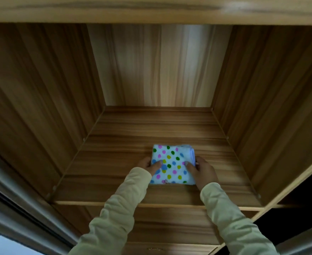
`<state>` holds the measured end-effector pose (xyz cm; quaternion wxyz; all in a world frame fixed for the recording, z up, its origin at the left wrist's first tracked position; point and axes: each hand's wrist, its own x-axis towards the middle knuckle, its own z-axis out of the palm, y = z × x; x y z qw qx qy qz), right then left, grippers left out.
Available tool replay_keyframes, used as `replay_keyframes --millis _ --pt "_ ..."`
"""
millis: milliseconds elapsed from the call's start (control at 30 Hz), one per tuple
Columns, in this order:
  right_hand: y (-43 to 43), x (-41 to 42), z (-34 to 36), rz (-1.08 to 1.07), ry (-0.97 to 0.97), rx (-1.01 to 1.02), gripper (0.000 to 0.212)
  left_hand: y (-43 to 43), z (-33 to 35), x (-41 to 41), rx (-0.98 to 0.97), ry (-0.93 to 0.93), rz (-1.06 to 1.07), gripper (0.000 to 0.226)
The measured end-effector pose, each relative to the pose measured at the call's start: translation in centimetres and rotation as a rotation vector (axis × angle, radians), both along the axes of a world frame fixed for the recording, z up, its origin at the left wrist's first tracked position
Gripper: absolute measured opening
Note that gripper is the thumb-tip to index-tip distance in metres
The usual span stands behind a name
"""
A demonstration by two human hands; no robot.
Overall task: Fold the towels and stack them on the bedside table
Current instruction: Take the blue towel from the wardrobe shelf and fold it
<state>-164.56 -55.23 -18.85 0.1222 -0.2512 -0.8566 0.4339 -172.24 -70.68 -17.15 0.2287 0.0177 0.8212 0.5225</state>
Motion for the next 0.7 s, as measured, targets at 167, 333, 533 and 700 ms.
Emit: replay_keyframes --millis 167,333,533,700 --pt "-0.4 -0.9 0.1 -0.017 -0.125 0.092 0.032 0.3 -0.2 -0.5 -0.190 0.014 0.029 0.041" --pt "-0.4 -1.3 0.2 -0.079 -0.198 0.129 0.037 0.3 -0.8 -1.0 -0.309 0.083 0.023 0.052" --pt "-1.8 -0.9 0.8 -0.067 0.198 0.595 0.037 0.0 -0.6 0.1 -0.479 0.676 -0.223 0.053" --pt "-2.7 -1.2 -0.2 0.299 -0.160 0.637 0.061 1.8 -1.6 -0.1 -0.749 0.621 -0.450 0.047"
